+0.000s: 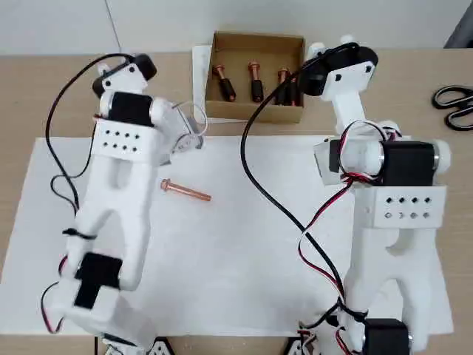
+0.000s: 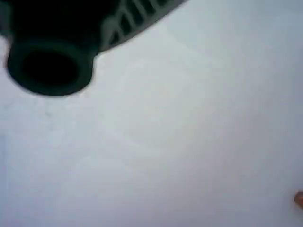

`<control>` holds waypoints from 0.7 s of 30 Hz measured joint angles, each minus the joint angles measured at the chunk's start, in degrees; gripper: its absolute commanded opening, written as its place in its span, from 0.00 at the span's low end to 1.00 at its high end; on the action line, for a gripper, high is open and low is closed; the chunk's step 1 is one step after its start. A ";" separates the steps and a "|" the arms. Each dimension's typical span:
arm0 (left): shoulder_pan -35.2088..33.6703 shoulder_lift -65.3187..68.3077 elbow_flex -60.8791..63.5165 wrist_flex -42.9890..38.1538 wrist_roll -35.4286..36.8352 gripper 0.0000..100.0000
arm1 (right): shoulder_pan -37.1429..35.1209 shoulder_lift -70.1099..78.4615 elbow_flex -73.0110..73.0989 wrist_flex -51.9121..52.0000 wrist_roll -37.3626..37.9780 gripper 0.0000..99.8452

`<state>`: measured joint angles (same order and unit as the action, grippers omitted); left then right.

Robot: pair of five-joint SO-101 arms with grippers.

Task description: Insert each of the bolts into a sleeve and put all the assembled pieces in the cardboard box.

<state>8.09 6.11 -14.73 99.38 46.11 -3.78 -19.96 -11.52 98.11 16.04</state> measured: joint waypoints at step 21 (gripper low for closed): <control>-3.16 15.38 12.13 -10.73 8.62 0.25 | -0.35 0.00 0.00 0.00 0.00 0.00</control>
<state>4.92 21.49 -2.59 88.66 54.73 -4.13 -19.96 -11.52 98.11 16.04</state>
